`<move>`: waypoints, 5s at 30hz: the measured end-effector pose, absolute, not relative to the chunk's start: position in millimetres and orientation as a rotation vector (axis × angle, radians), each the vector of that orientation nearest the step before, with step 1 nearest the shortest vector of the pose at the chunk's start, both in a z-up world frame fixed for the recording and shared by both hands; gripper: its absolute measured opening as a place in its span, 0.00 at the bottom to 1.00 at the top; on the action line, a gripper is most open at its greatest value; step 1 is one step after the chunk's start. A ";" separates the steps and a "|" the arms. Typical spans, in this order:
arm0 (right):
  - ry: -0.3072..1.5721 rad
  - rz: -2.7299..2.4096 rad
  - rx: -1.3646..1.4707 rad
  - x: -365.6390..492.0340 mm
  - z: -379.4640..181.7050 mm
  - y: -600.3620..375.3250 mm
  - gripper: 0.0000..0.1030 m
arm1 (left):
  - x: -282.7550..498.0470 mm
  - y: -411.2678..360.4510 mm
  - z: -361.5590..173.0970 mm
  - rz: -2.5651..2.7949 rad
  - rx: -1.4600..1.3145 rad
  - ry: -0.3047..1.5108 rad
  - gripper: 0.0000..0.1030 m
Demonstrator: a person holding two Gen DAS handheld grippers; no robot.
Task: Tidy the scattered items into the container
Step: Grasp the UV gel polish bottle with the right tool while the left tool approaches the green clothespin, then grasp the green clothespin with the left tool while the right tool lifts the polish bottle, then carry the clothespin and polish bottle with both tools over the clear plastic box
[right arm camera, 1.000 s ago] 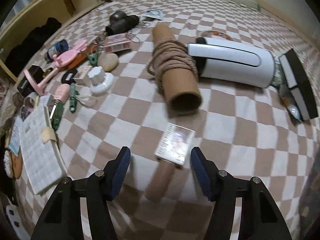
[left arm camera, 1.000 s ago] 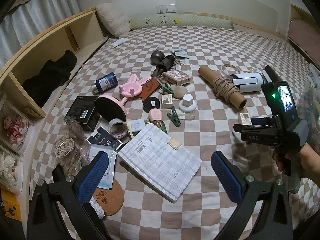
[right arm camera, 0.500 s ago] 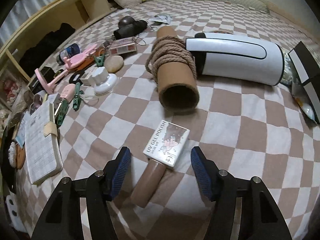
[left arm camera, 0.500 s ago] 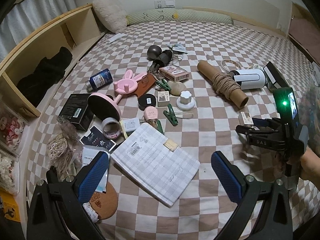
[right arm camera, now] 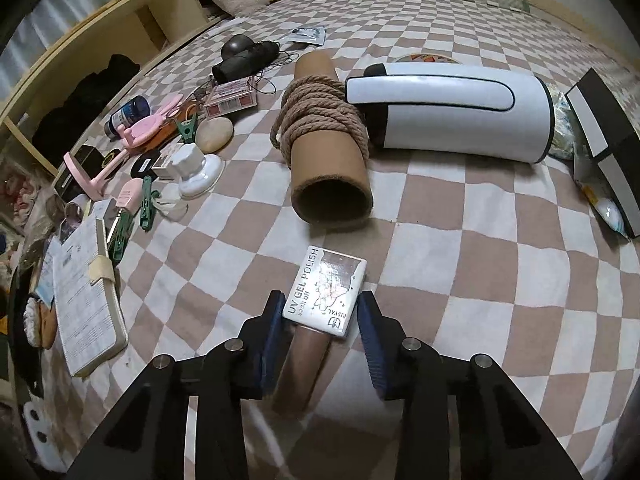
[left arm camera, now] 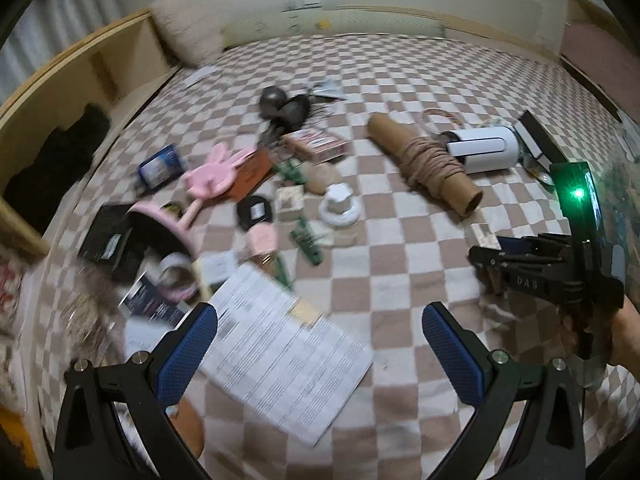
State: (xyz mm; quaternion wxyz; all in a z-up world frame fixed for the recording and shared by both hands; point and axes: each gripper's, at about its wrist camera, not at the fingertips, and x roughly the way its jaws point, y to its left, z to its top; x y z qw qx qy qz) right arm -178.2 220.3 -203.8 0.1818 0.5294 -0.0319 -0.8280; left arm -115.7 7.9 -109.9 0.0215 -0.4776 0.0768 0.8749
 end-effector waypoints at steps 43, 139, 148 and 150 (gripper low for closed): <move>-0.052 -2.329 1.430 -173.4 -211.7 221.6 0.33 | -215.9 -20.1 -210.3 2.702 -1.558 0.155 0.12; -0.366 -3.107 1.325 7.8 36.2 568.9 0.31 | -101.6 394.0 52.8 2.290 -0.886 0.451 0.11; -0.444 -3.021 1.570 -0.1 -18.5 590.4 0.31 | -114.4 434.7 9.0 2.187 -1.031 0.479 0.11; -0.475 -3.002 1.614 1.3 -25.2 595.3 0.31 | -116.1 442.1 0.8 2.168 -1.053 0.498 0.11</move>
